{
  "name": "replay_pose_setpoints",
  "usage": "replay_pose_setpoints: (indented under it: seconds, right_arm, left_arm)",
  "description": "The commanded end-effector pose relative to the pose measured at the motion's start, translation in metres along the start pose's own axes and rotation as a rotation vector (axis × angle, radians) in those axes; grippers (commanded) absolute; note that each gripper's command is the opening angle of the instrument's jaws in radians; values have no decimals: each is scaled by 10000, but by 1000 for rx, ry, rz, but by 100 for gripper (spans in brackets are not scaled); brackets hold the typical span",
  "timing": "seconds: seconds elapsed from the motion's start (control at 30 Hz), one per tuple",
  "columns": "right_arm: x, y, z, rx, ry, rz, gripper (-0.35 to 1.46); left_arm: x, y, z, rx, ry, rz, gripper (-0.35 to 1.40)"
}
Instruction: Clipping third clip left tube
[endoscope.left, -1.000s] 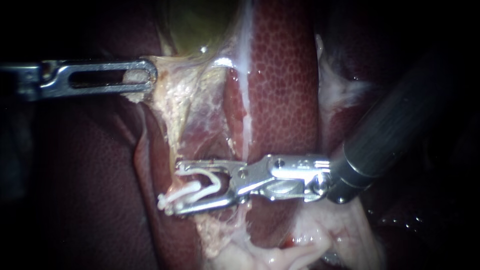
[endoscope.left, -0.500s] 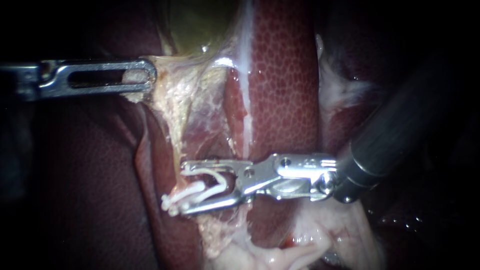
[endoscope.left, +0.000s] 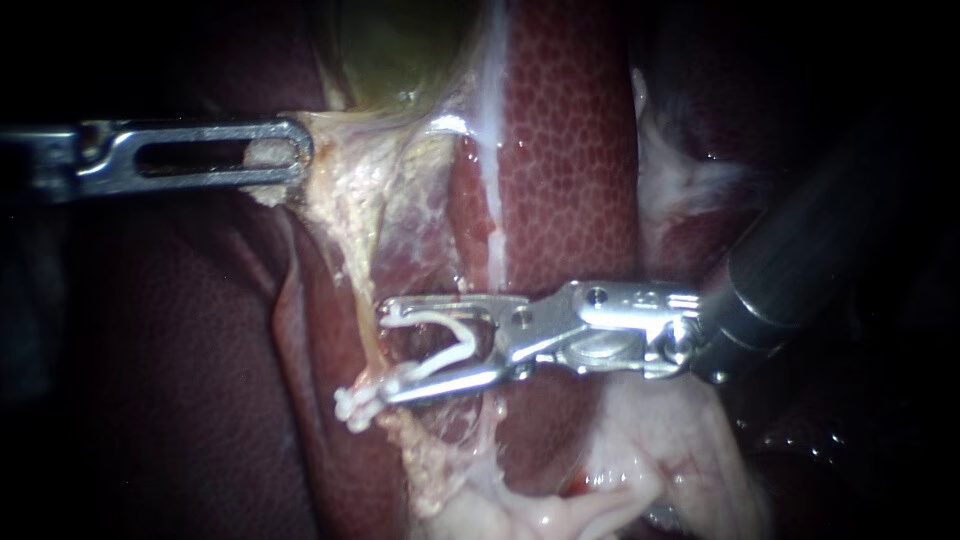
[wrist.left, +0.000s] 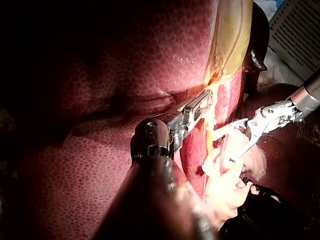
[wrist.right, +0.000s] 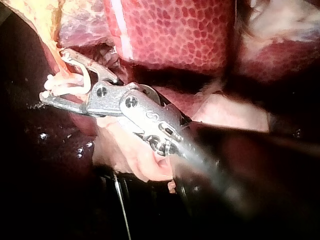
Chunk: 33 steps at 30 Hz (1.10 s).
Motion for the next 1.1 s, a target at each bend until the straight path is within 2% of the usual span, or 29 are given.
replay_pose_setpoints:
  seconds: [0.03,0.47,0.87,1.1]
  right_arm:
    - [-2,1,1,1,-1,0,60]
    - [1,10,23,-8,1,0,60]
    - [8,11,44,75,0,50,59]
    - [12,15,57,105,17,70,58]
  left_arm:
    - [0,-1,0,-1,0,0,-15]
    - [1,-4,0,-6,-3,-1,-15]
    - [1,-6,-1,-7,-4,-1,-15]
    - [2,-6,-1,-7,-4,-1,-15]
